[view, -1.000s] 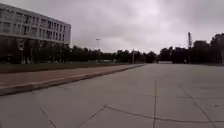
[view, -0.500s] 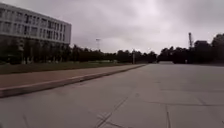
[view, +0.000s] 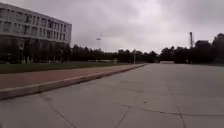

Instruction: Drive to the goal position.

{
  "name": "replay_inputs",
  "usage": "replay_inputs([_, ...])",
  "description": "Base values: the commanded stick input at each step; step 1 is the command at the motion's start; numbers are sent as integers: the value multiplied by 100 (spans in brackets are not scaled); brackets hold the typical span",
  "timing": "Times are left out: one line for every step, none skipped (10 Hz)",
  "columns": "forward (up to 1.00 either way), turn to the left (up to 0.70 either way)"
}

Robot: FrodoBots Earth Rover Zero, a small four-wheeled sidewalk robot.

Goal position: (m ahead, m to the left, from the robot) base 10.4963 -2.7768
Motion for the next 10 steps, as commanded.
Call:
replay_inputs([70, 0])
replay_inputs([70, 0])
replay_inputs([70, 0])
replay_inputs([70, 0])
replay_inputs([70, 0])
replay_inputs([70, 0])
replay_inputs([70, 0])
replay_inputs([70, 0])
replay_inputs([70, 0])
replay_inputs([70, 0])
